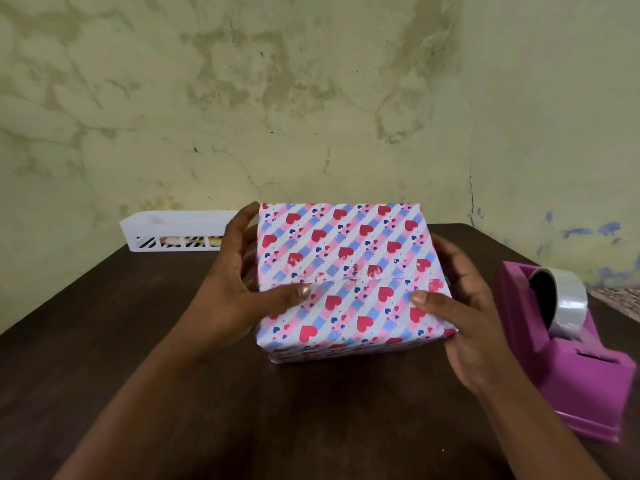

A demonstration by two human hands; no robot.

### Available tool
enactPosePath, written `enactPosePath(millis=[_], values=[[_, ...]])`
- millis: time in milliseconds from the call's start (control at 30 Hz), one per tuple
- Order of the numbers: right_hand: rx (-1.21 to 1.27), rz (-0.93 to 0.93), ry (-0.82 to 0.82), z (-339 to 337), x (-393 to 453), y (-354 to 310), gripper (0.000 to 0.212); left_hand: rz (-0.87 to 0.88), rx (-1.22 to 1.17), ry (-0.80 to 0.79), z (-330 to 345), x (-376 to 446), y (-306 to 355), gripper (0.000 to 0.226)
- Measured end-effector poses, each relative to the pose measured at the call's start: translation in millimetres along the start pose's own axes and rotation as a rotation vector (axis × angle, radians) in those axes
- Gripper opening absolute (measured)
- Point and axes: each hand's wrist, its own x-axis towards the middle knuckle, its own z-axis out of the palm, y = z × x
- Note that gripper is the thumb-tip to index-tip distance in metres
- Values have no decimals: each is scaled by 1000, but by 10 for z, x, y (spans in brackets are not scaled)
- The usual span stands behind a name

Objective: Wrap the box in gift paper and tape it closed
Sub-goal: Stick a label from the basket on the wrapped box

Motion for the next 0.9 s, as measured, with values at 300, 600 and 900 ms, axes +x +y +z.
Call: enactPosePath(millis=[300,600,900], values=[[-61,136,45,-26,206,-26,69,-161,-171,86,118,114,-86,78],[-679,406,-95,-38,9,248,62,-332,447,-51,72,-236,-487,74],[-308,-95,34,-6,87,-367,44,174,34,376,-104,-103,-5,50]])
